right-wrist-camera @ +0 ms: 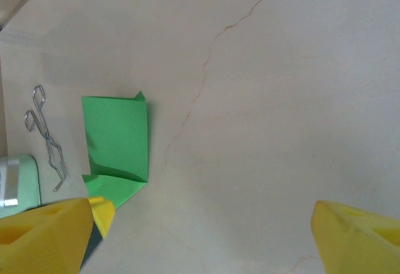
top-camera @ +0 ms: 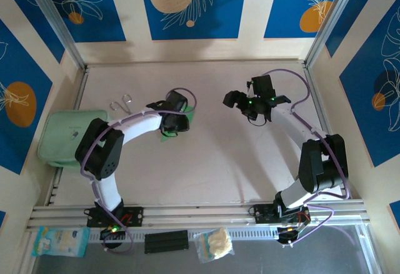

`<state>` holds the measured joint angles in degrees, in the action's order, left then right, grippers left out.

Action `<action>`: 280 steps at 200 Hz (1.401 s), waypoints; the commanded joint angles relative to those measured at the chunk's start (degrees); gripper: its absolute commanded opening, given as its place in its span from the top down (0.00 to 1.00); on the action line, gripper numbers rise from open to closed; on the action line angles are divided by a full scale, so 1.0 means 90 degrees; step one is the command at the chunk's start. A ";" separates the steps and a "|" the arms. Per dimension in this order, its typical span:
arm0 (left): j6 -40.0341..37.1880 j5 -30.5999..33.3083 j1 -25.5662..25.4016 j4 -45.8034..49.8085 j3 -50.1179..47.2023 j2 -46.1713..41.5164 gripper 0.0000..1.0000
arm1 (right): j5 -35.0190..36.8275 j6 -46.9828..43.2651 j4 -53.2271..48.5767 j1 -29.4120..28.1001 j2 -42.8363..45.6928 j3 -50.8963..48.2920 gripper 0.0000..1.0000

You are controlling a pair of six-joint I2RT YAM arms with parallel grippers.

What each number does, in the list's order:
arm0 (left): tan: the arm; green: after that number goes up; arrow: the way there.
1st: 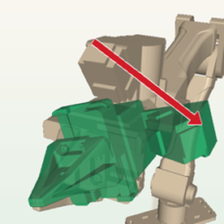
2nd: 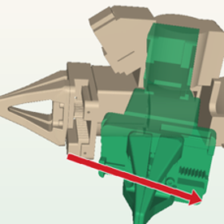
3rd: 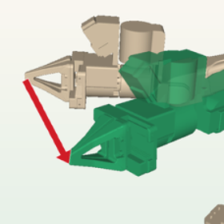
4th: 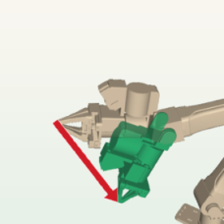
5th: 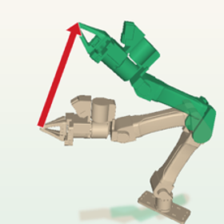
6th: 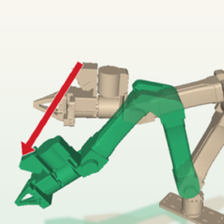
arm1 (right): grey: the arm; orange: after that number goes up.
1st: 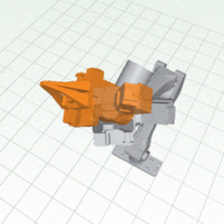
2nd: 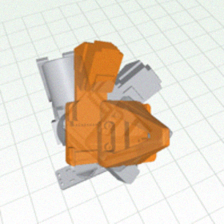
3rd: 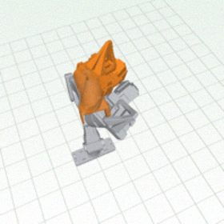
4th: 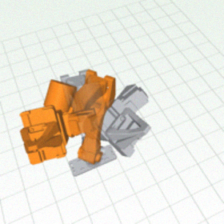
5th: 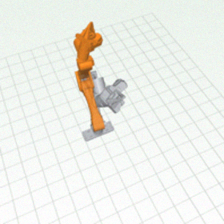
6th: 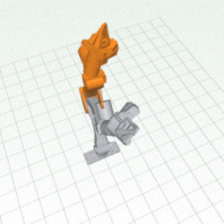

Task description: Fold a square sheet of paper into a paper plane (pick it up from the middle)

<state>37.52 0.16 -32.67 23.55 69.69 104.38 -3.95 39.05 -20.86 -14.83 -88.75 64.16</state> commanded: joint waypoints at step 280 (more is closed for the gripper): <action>0.0465 -0.1563 -0.0409 -0.0978 -0.0231 0.0222 0.76 | -0.1552 0.0543 0.0073 -0.0862 -0.2396 0.0781 0.63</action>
<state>39.62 -13.98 -36.75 15.33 69.23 109.80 -15.81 44.58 -18.35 -22.28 -108.62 68.27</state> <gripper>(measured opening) 0.251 0.374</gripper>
